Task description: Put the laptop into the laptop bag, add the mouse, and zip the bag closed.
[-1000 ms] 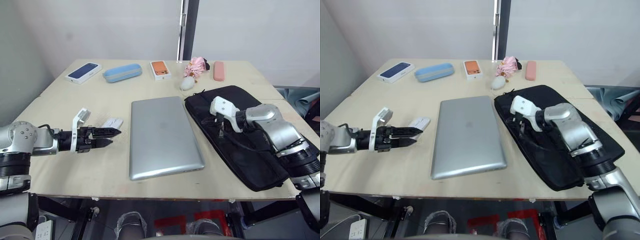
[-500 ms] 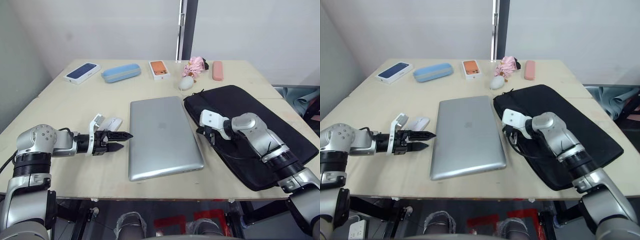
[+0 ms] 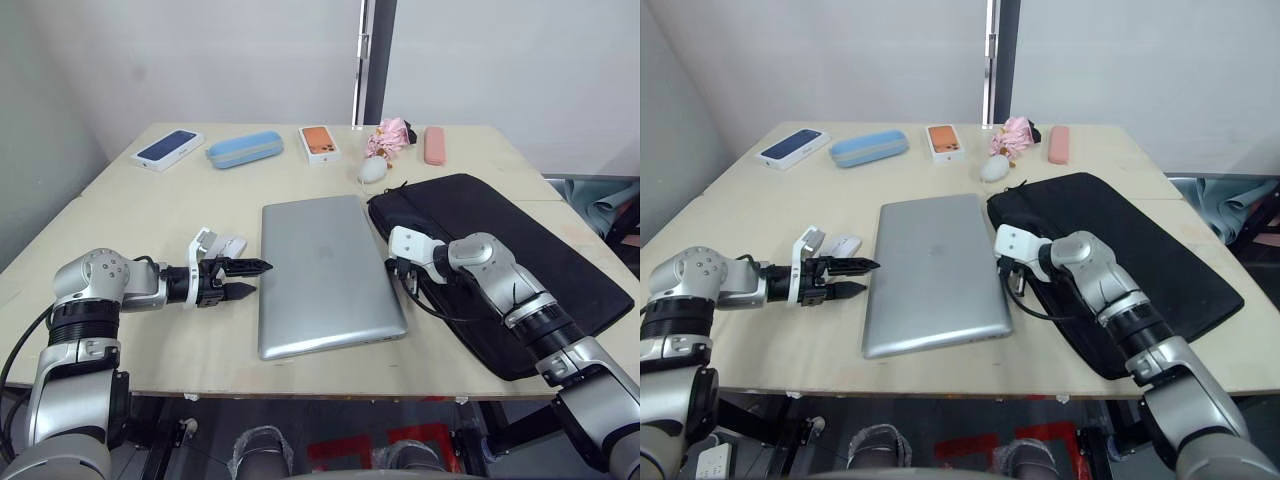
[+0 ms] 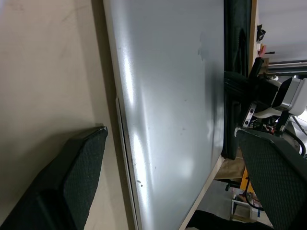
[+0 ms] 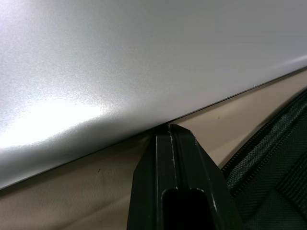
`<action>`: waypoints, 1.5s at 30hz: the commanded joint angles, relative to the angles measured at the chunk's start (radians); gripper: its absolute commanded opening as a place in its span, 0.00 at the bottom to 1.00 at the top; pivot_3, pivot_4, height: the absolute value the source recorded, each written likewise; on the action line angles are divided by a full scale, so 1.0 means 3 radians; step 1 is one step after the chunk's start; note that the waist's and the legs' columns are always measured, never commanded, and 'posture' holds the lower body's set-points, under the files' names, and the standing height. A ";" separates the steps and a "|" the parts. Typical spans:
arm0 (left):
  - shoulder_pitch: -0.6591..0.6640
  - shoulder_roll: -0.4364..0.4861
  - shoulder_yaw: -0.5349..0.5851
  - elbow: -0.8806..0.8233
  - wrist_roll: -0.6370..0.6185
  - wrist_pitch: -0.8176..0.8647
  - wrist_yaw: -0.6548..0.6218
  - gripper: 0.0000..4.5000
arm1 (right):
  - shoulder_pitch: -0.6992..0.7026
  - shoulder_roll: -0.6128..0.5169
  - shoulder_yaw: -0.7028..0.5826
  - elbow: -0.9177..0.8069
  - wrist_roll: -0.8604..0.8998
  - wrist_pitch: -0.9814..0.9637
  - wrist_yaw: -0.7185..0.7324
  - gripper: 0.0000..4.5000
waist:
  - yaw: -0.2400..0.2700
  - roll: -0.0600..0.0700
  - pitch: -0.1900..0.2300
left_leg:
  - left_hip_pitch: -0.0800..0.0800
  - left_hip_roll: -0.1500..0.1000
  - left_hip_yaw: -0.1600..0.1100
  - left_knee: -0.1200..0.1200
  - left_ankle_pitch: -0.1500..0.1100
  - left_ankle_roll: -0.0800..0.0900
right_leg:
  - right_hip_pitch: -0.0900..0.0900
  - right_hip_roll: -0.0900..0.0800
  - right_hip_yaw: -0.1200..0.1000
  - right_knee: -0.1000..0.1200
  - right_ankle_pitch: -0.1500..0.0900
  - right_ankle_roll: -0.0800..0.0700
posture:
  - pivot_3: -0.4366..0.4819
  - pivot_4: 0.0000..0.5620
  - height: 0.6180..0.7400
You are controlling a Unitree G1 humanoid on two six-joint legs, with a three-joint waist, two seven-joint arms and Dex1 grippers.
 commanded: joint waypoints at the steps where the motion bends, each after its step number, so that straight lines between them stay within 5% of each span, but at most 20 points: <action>1: -0.0081 -0.0174 -0.0030 0.0057 0.0036 -0.0005 -0.0046 1.00 | -0.0107 0.0133 0.0035 -0.0092 0.0036 -0.0094 0.0054 0.01 | -0.0012 0.0001 0.0000 | 0.0000 0.0000 0.0000 0.0000 0.0000 0.0000 | 0.0000 0.0000 0.0000 0.0000 0.0000 0.0000 | 0.48 0.27 1.00; 11: -0.0069 -0.0359 0.0073 -0.0102 -0.0109 0.0133 -0.0174 1.00 | -0.0048 0.0189 0.0028 -0.0182 0.0035 -0.0030 0.0098 0.01 | -0.0029 0.0001 0.0000 | -0.0006 -0.0001 0.0001 -0.0011 0.0000 0.0000 | 0.0000 0.0001 -0.0002 -0.0022 0.0001 -0.0001 | 0.48 0.27 1.00; 24: 0.0101 -0.0181 0.0193 -0.0338 -0.0163 0.0068 -0.0342 1.00 | -0.0022 0.0186 0.0013 -0.0124 0.0011 -0.0030 0.0106 0.01 | -0.0133 0.0002 0.0001 | -0.0012 0.0001 0.0001 -0.0052 0.0001 -0.0004 | -0.0003 0.0008 -0.0012 -0.0064 0.0001 -0.0001 | 0.48 0.27 1.00; 27: 0.0108 -0.0205 0.0241 -0.0333 -0.0158 0.0059 -0.0310 0.87 | -0.0027 0.0188 0.0016 -0.0108 0.0007 -0.0041 0.0109 0.00 | -0.0136 0.0003 0.0001 | -0.0011 0.0002 0.0001 -0.0053 0.0001 -0.0004 | -0.0004 0.0008 -0.0012 -0.0064 0.0001 -0.0001 | 0.48 0.27 1.00; 37: 0.0257 -0.0180 0.0371 -0.0444 -0.0348 0.0133 -0.0208 0.07 | -0.0019 0.0219 0.0027 -0.0059 0.0012 -0.0058 0.0116 0.00 | -0.0149 0.0003 0.0001 | -0.0011 0.0002 0.0001 -0.0055 0.0001 -0.0004 | -0.0003 0.0008 -0.0013 -0.0067 0.0001 -0.0001 | 0.48 0.27 1.00; 45: 0.0359 -0.0241 0.0507 -0.0515 -0.0751 0.0133 0.0084 0.06 | -0.0041 0.0257 0.0004 0.0014 0.0009 -0.0073 0.0117 0.00 | -0.0160 0.0002 0.0001 | -0.0010 0.0002 0.0002 -0.0058 0.0001 -0.0004 | -0.0003 0.0008 -0.0013 -0.0068 0.0001 -0.0001 | 0.48 0.27 1.00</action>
